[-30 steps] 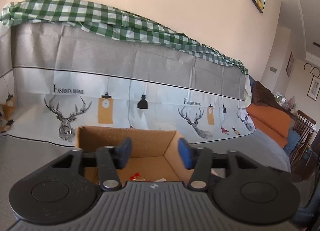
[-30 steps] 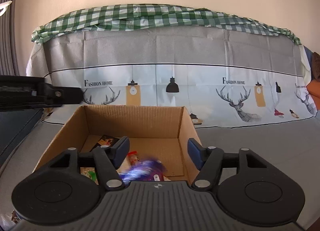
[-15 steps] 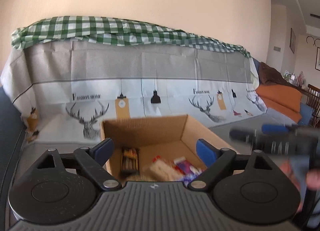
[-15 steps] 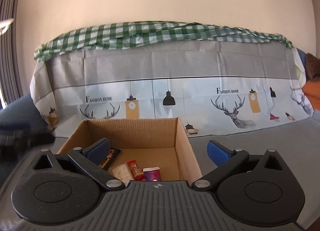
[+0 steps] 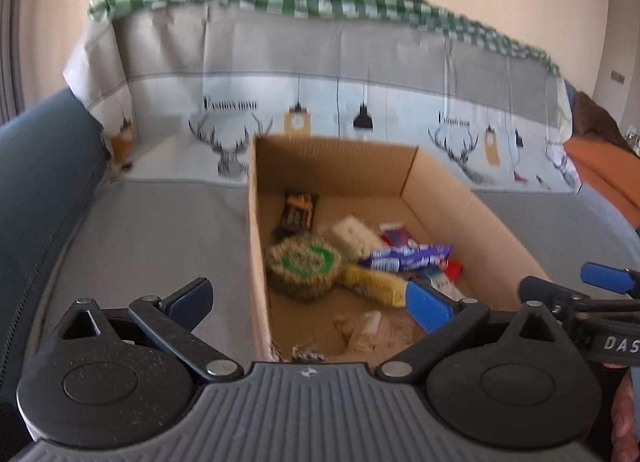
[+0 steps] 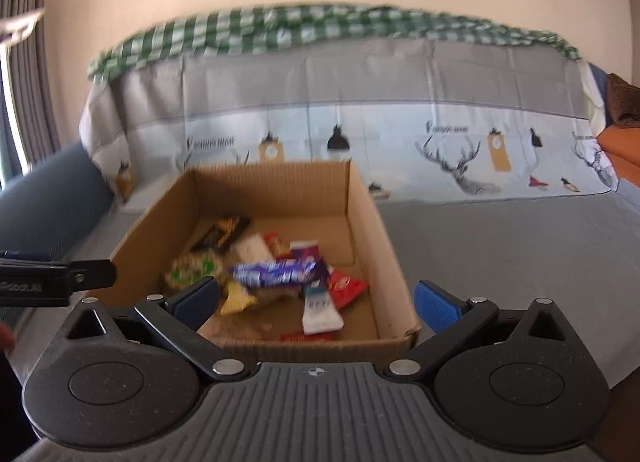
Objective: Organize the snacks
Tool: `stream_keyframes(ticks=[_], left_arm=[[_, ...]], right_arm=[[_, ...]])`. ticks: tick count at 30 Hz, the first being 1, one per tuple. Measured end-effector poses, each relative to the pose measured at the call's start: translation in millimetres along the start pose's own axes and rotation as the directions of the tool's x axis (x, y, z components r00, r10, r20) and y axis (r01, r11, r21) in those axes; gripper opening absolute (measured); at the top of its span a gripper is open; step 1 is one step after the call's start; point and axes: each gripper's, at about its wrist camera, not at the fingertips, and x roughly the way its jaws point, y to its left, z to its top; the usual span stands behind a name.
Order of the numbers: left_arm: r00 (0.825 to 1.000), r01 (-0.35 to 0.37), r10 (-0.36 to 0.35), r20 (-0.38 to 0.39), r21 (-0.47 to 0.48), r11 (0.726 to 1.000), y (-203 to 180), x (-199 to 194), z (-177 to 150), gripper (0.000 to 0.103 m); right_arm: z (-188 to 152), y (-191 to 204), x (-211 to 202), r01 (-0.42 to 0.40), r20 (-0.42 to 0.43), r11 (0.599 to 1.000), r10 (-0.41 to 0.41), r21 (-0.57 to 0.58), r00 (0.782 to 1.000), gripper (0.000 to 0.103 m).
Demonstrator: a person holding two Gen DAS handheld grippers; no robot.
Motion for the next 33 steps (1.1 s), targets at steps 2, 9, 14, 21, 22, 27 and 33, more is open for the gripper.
stream_keyframes(ticks=[2,9,14,21,22,27,33], left_arm=[[0.999,-0.011,0.011,-0.030,-0.006,1.000,-1.0,7.2,-0.2,0.102],[0.998,-0.019,0.018,-0.054,-0.030,0.999,-4.9,18.7,2.5,0.102],[0.997,-0.018,0.014,-0.073,-0.049,0.999,-3.9,25.0,3.9,0.102],[0.996,-0.013,0.008,-0.085,-0.056,0.998,-3.9,28.0,3.1,0.103],[0.996,-0.015,0.010,-0.086,-0.052,0.999,-4.1,28.0,2.8,0.103],[0.996,-0.017,0.013,-0.088,-0.045,0.999,-5.7,29.6,2.7,0.103],[0.996,-0.019,0.015,-0.090,-0.046,0.999,-5.2,30.2,2.8,0.103]], right_arm=[[1.1,4.9,8.1,-0.008,-0.024,1.000,0.007,-0.006,1.000,0.102],[3.6,9.8,21.1,-0.021,-0.062,0.999,0.023,0.034,0.998,0.102],[2.5,15.0,23.1,-0.009,-0.062,1.000,0.009,0.006,0.998,0.102],[2.3,14.5,23.7,-0.003,-0.056,1.000,0.003,-0.006,0.998,0.102],[2.3,14.1,23.9,-0.003,-0.055,1.000,0.003,-0.005,0.998,0.102],[2.1,13.8,23.8,-0.003,-0.053,1.000,0.003,-0.003,0.999,0.102],[1.6,14.9,22.8,-0.002,-0.051,1.000,0.001,-0.011,0.999,0.102]])
